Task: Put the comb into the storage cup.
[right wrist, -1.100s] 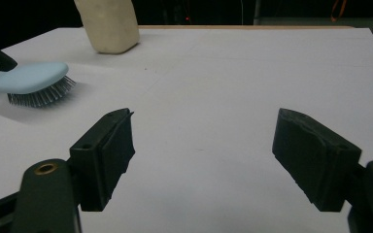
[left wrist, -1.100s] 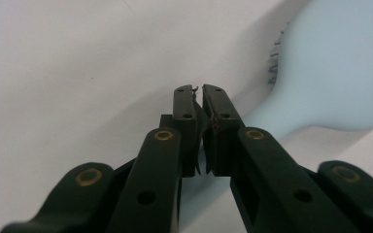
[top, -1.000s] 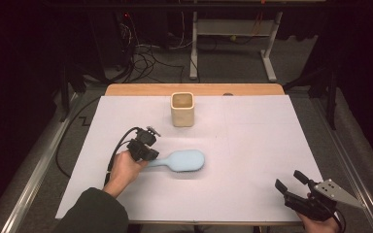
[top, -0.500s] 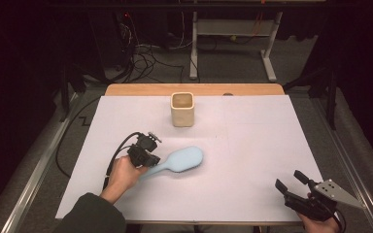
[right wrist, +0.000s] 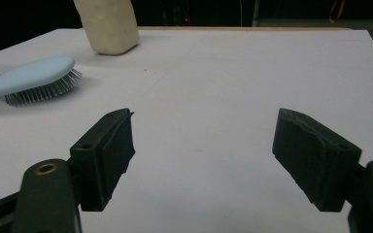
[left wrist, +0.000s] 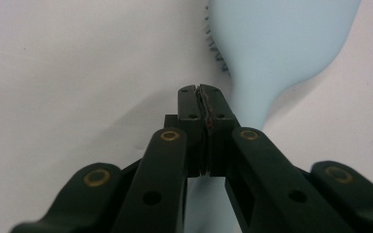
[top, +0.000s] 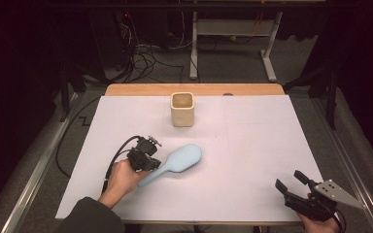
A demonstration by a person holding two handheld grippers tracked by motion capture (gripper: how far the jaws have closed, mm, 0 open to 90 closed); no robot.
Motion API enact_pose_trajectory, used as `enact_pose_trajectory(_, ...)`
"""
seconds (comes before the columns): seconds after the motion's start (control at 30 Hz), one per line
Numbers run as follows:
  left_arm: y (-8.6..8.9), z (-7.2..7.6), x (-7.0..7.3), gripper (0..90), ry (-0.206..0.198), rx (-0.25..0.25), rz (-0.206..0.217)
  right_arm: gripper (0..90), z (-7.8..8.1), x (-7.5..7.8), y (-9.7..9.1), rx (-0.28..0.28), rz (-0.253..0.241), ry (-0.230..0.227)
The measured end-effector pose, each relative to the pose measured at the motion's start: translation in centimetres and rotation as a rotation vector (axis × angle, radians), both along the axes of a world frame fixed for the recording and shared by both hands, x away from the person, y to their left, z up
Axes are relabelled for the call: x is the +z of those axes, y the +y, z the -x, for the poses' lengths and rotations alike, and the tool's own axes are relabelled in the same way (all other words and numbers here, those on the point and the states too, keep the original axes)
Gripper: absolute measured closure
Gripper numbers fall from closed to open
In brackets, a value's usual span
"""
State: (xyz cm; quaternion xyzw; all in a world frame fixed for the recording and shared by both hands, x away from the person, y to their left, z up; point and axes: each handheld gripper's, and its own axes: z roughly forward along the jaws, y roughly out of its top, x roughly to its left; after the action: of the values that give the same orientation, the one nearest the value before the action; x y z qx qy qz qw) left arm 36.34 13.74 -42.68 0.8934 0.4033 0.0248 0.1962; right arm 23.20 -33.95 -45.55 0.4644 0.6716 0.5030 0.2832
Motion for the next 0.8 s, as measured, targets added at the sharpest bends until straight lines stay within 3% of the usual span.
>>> enact_pose_trajectory(0.8, 0.2, 1.6, -0.9, 88.1, 0.026, -0.018, 0.049, 23.5, 0.0, 0.0, 0.0, 0.004, 0.002, 0.003)
